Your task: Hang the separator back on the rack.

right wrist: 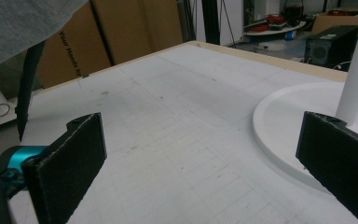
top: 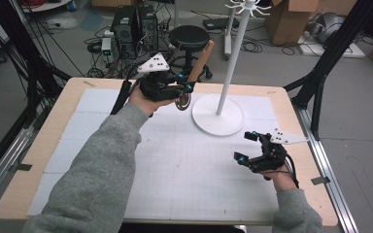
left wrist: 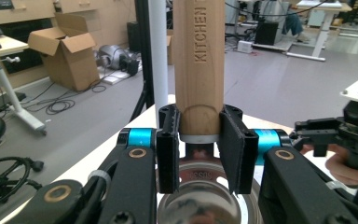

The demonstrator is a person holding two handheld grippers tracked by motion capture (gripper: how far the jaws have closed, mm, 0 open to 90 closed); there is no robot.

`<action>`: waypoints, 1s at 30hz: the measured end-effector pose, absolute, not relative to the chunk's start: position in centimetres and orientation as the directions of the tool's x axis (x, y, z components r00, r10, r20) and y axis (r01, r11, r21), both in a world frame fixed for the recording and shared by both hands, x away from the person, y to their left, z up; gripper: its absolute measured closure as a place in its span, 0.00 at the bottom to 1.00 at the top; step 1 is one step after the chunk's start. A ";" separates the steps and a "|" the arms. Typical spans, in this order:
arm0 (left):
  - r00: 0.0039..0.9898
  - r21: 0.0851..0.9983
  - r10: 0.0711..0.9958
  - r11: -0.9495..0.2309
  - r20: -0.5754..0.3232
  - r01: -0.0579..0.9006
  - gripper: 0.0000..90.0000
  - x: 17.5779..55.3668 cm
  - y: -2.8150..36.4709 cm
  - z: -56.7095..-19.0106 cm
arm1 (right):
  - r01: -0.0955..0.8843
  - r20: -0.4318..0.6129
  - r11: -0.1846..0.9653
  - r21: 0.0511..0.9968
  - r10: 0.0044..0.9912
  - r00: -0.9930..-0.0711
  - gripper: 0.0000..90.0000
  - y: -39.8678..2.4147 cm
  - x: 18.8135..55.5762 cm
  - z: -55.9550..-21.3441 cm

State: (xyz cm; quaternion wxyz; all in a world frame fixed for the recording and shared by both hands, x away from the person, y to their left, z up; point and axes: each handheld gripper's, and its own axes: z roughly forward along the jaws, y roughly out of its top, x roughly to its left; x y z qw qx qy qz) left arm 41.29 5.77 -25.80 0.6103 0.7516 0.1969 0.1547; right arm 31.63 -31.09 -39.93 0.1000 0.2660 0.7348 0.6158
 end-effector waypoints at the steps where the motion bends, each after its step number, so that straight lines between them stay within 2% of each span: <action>1: 0.874 0.978 0.485 -0.178 -0.008 0.107 0.77 41.5 5.5 -25.7 | 0.270 0.184 0.098 0.958 0.514 -0.838 0.01 -31.1 31.6 -39.9; 15: 0.855 0.982 0.518 -0.157 -0.006 0.102 0.77 43.1 4.6 -23.8 | 0.268 0.182 0.099 0.958 0.512 -0.839 0.01 -31.1 31.6 -39.9; 30: 0.860 0.985 0.511 -0.146 -0.004 0.091 0.77 44.3 2.8 -22.1 | 0.270 0.188 0.090 0.959 0.515 -0.837 0.01 -31.2 31.5 -39.9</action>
